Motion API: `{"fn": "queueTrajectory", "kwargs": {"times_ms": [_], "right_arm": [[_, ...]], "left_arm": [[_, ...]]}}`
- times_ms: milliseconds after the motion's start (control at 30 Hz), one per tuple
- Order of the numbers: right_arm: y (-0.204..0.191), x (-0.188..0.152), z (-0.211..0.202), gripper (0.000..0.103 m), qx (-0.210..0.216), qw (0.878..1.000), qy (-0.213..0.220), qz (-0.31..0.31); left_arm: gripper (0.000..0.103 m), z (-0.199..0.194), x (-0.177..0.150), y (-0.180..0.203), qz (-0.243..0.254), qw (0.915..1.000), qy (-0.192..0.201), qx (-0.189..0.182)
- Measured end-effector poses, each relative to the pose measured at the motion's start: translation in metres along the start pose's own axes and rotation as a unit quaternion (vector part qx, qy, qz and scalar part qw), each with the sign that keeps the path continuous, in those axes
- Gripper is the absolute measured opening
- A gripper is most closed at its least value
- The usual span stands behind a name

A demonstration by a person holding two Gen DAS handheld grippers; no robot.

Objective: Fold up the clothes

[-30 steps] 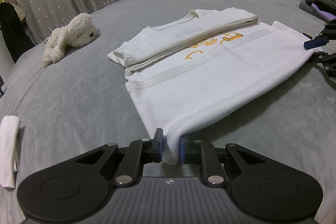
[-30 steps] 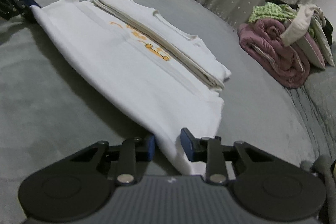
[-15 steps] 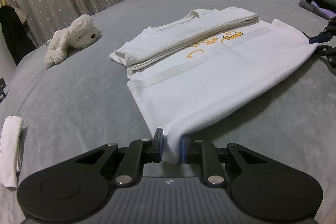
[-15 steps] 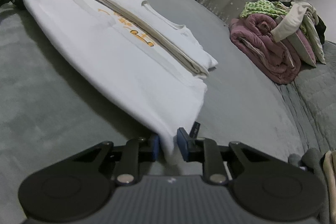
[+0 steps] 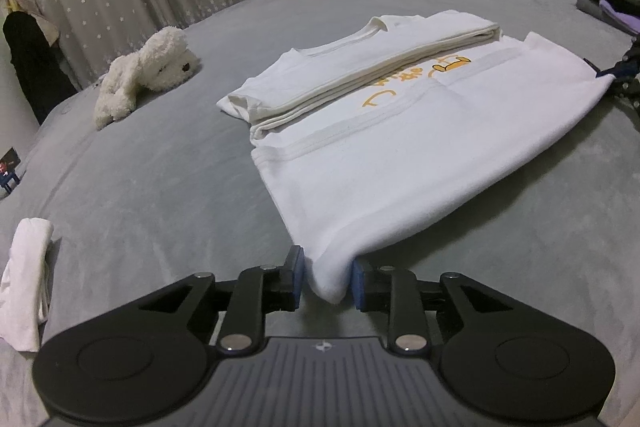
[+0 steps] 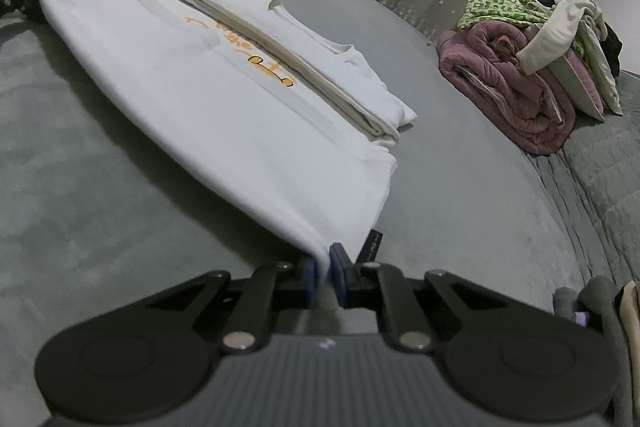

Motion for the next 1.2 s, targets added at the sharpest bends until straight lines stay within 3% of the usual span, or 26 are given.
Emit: {"fn": "queueTrajectory", "kwargs": {"times_ms": [367,700,1200], "right_arm": [[0.003,0.004,-0.002,0.008,-0.012,1.000,0.008,0.004],[0.018,0.019,-0.018,0.008,-0.033,0.998,0.043,0.036],[0.045,0.050,-0.029,0.008,-0.061,0.991,0.079,0.091]], "left_arm": [[0.015,-0.005,0.003,-0.001,0.012,0.9997,0.009,0.021],[0.015,-0.019,0.021,-0.013,-0.014,0.9983,0.044,0.035],[0.015,-0.027,0.046,-0.029,-0.027,0.9963,0.061,0.053]]}}
Point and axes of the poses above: each gripper's, at about its wrist camera, not at the fingertips, and z roughly the way its jaws point, y to its right, x to its top, the point moved 9 cm from there along z, roughly the way its jaws point, and after that the axes turned 6 degrees about -y, right-handed, at the moved point
